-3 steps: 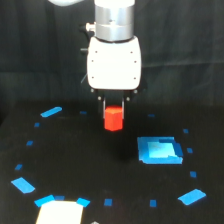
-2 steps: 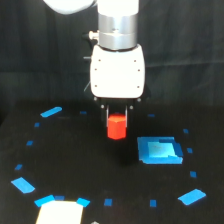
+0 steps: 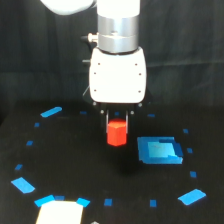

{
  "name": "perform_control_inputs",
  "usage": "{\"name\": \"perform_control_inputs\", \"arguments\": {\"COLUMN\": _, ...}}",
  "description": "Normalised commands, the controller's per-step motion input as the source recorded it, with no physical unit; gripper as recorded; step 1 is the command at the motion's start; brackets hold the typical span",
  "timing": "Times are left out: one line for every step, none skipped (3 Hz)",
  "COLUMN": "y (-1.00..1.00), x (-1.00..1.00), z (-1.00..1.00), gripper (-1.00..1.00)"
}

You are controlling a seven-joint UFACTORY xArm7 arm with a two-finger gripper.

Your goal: Pick up the red object from the table

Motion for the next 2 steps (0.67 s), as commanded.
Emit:
{"name": "perform_control_inputs", "arguments": {"y": -0.73, "x": -0.27, "z": 0.56, "gripper": -0.97}}
{"name": "perform_control_inputs", "arguments": {"y": -0.95, "x": -0.37, "z": 0.92, "gripper": -1.00}}
